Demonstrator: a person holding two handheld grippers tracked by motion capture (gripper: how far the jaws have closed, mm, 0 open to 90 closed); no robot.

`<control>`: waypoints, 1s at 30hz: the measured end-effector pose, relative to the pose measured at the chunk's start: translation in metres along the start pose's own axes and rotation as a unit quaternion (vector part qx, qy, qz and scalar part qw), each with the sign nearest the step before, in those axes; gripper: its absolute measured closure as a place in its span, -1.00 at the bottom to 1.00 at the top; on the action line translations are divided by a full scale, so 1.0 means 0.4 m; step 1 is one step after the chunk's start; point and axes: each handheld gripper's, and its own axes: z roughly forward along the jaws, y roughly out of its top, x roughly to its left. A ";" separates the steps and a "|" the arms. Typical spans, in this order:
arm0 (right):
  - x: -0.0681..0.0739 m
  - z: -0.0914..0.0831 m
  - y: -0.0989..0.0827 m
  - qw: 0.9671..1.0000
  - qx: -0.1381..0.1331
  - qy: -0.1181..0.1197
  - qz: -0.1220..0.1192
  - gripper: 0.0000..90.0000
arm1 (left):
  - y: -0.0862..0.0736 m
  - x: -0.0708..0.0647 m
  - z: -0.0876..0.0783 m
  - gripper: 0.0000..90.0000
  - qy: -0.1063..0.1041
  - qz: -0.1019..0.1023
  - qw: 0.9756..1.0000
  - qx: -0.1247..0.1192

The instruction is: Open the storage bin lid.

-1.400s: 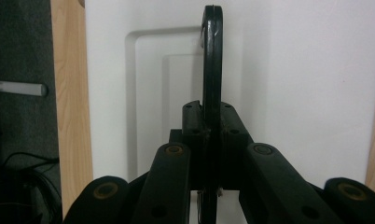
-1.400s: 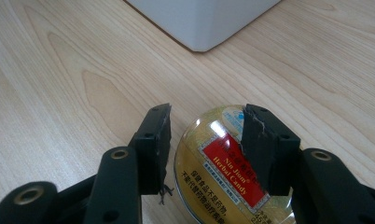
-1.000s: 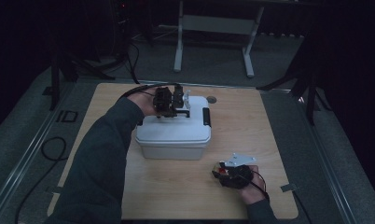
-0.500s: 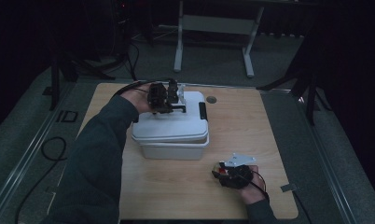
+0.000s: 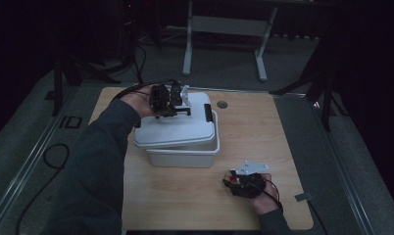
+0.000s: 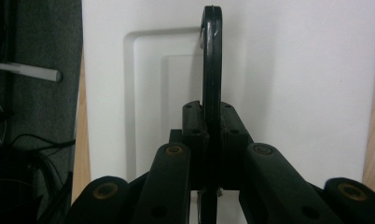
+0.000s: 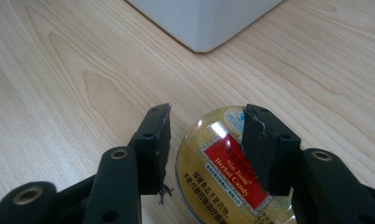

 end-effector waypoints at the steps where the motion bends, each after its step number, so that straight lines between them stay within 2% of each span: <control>1: 0.000 0.000 0.000 1.000 0.000 0.000 0.000 0.14 | -0.002 0.000 -0.001 0.88 0.001 -0.002 1.000 0.001; 30: 0.000 0.000 0.001 1.000 0.000 0.001 0.002 0.14 | -0.058 0.021 -0.026 0.88 0.013 -0.039 0.999 0.013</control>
